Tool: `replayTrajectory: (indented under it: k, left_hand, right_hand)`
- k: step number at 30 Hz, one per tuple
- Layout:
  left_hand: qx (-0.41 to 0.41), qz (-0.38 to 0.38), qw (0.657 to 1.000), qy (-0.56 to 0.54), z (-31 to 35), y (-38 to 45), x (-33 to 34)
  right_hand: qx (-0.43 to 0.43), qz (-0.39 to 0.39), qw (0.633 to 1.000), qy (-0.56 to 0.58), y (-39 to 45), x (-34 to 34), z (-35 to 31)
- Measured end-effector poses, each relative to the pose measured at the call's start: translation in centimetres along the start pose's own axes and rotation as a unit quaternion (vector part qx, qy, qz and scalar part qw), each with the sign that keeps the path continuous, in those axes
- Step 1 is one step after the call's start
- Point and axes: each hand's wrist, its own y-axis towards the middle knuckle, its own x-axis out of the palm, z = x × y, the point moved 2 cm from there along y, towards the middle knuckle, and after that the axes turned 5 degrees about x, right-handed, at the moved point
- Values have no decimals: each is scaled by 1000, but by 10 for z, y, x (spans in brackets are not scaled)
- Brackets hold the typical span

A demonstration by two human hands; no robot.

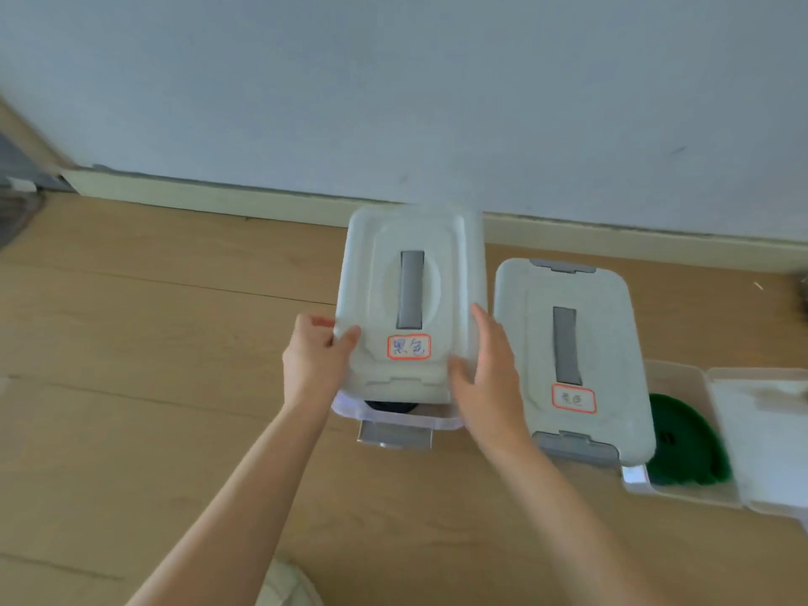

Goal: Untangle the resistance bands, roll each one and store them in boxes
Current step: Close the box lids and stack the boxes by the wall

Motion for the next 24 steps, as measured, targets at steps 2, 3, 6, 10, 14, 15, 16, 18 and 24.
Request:
replayTrajectory:
  k: [2, 3, 6, 10, 14, 15, 16, 18, 24]
  left_hand:
    - [13, -7, 1000, 16, -11, -13, -3]
    - [11, -17, 1000, 16, -16, -18, -3]
    - [-7, -52, 999, 7, -22, -21, -4]
    - [41, -74, 991, 101, -10, -7, 5]
    - [70, -88, 973, 200, -5, -5, 13]
    - [68, -92, 972, 206, -6, -5, 13]
    - [61, -97, 973, 200, -7, -5, 11]
    - [43, -111, 982, 148, -12, -2, 7]
    - [12, -143, 990, -4, -23, -4, 1]
  right_hand:
    - [26, -41, 998, -44, -19, 10, 8]
    - [39, -61, 994, -86, -21, 14, 11]
    - [65, -87, 968, -226, -14, 24, 9]
    - [115, -72, 973, -185, -2, 27, 1]
    - [127, -90, 970, -189, 4, 23, 1]
    - [92, -90, 965, -228, 2, 23, 3]
    - [29, -95, 957, -271, -1, 23, 4]
    - [-110, -154, 919, -346, -9, 31, 7]
    - [-168, -151, 839, -494, -18, 41, 7]
